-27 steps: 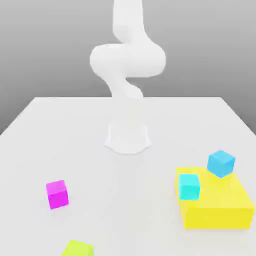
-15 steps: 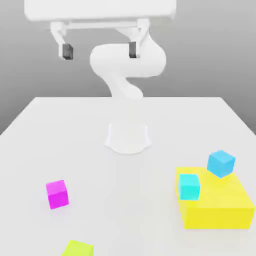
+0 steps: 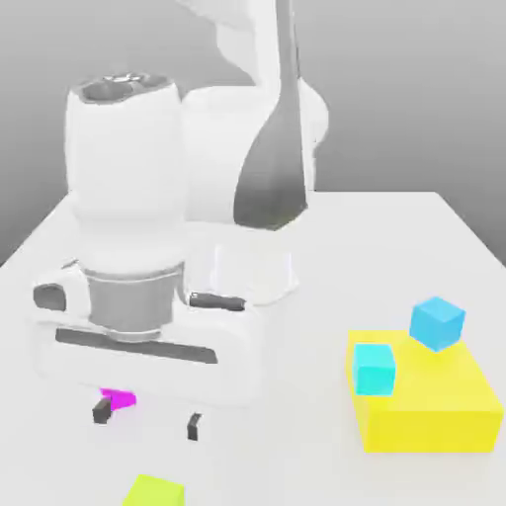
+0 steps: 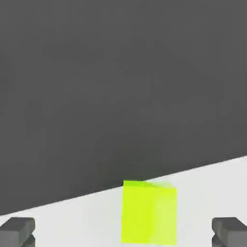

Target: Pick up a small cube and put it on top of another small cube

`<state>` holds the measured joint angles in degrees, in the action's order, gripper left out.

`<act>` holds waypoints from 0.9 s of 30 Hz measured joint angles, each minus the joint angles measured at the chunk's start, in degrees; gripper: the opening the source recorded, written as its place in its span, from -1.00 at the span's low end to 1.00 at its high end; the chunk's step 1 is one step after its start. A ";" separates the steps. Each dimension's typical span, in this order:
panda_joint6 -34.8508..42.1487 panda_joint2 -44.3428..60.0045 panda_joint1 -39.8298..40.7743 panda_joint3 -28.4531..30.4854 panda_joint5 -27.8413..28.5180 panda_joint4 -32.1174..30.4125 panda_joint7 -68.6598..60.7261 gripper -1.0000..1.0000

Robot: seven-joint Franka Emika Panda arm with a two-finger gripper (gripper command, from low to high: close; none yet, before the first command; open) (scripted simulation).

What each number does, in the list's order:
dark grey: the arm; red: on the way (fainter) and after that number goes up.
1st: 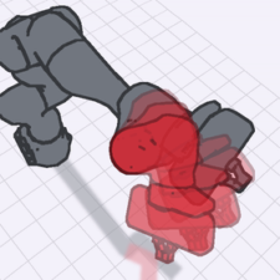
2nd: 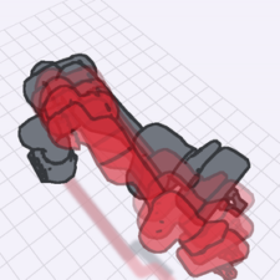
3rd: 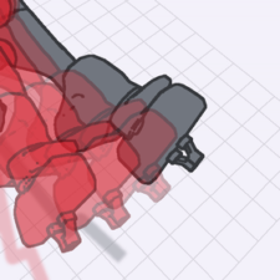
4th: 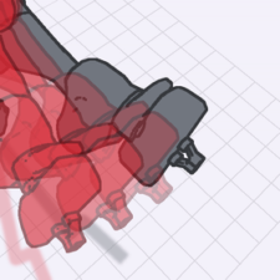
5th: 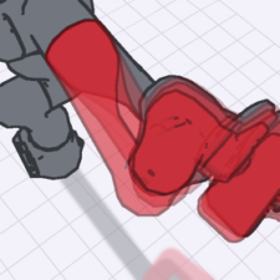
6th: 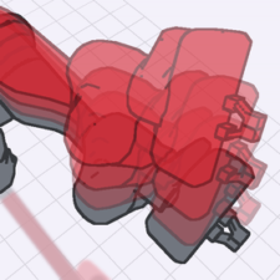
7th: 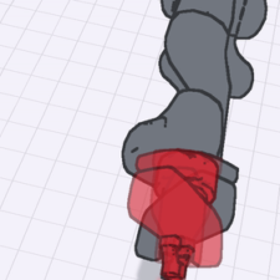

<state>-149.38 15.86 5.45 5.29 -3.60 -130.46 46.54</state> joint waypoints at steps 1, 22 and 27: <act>-0.59 2.08 0.27 0.08 -0.14 0.04 0.01 0.00; -1.31 0.59 1.89 1.37 -3.74 -4.01 6.09 -1.00; -1.20 -5.97 2.66 4.54 -6.55 -10.41 17.13 -1.00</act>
<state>-150.58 9.89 8.11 9.83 -10.14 -140.87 63.67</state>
